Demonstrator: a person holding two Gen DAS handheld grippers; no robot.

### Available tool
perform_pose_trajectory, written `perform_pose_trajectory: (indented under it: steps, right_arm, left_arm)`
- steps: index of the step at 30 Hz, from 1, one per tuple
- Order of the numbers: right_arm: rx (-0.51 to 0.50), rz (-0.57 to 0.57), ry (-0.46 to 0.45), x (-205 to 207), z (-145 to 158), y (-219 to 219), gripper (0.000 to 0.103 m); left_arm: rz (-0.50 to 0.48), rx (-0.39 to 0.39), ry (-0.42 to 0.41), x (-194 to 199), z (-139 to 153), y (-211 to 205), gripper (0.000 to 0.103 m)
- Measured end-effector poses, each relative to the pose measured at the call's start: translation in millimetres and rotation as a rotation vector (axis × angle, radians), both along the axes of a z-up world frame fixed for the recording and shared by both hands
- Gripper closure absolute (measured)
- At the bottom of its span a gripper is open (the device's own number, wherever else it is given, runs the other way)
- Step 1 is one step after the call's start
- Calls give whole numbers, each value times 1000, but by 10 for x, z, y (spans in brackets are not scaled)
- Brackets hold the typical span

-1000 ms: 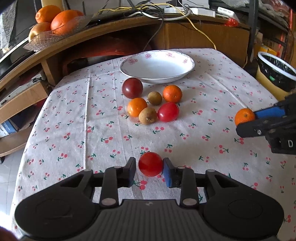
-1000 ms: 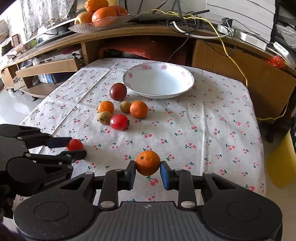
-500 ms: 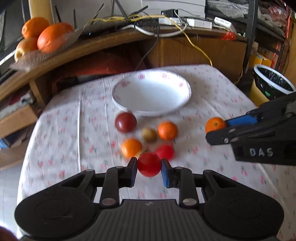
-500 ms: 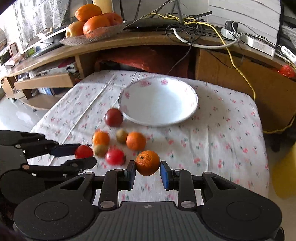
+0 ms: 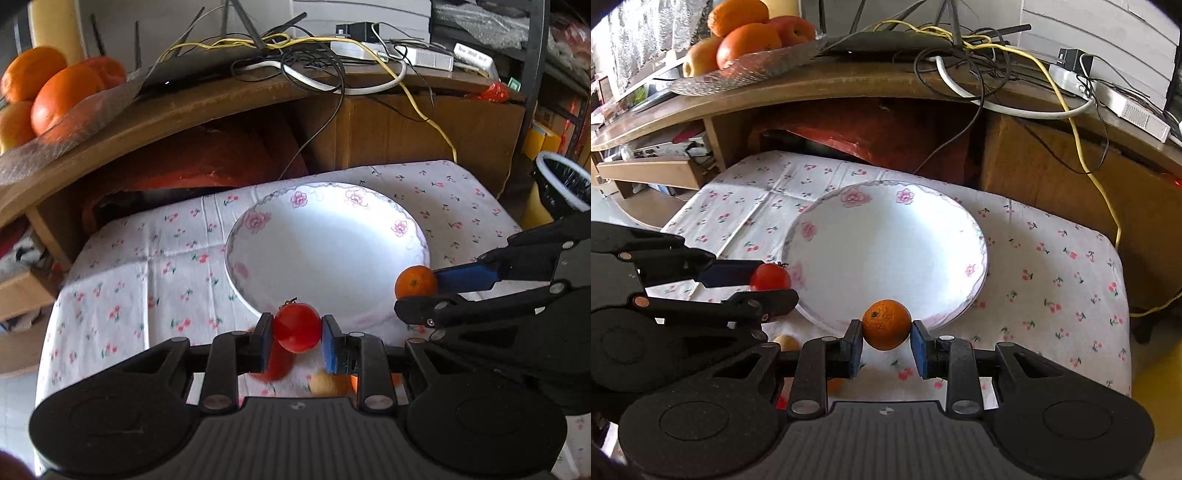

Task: Organize fruits
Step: 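Carry the tangerine and cherry tomato with both tools over the white bowl, then open both tools to drop the tangerine and cherry tomato into the bowl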

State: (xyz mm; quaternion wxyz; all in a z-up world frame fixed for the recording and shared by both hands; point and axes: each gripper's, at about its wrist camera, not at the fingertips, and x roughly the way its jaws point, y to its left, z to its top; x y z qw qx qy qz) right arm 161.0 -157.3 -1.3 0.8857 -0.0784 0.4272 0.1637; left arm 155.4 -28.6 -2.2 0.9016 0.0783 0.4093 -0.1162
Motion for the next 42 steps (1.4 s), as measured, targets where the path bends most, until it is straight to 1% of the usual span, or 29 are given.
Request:
perform_pose_trajectory:
  steps: [6, 12, 21, 28, 31, 35, 42]
  right_arm:
    - [-17, 2, 2, 153, -68, 17, 79]
    - [-25, 6, 1, 235, -129, 41, 78]
    - [-24, -2, -6, 289, -162, 26, 76]
    - [-26, -6, -12, 301, -163, 18, 76]
    - [-23, -12, -17, 301, -162, 4, 73]
    - [-14, -27, -27, 303, -134, -15, 69]
    - [-1, -36, -35, 300, -81, -32, 66]
  left_arm:
    - [2, 15, 1, 161, -41, -34, 67]
    - [16, 12, 13, 259, -95, -17, 68]
    - [17, 6, 11, 317, -139, -16, 68]
    - [22, 3, 15, 333, -145, -13, 66]
    - [23, 9, 9, 335, -138, -21, 65]
    - [35, -4, 3, 342, -107, 20, 62]
    - [41, -6, -12, 335, -55, 52, 61]
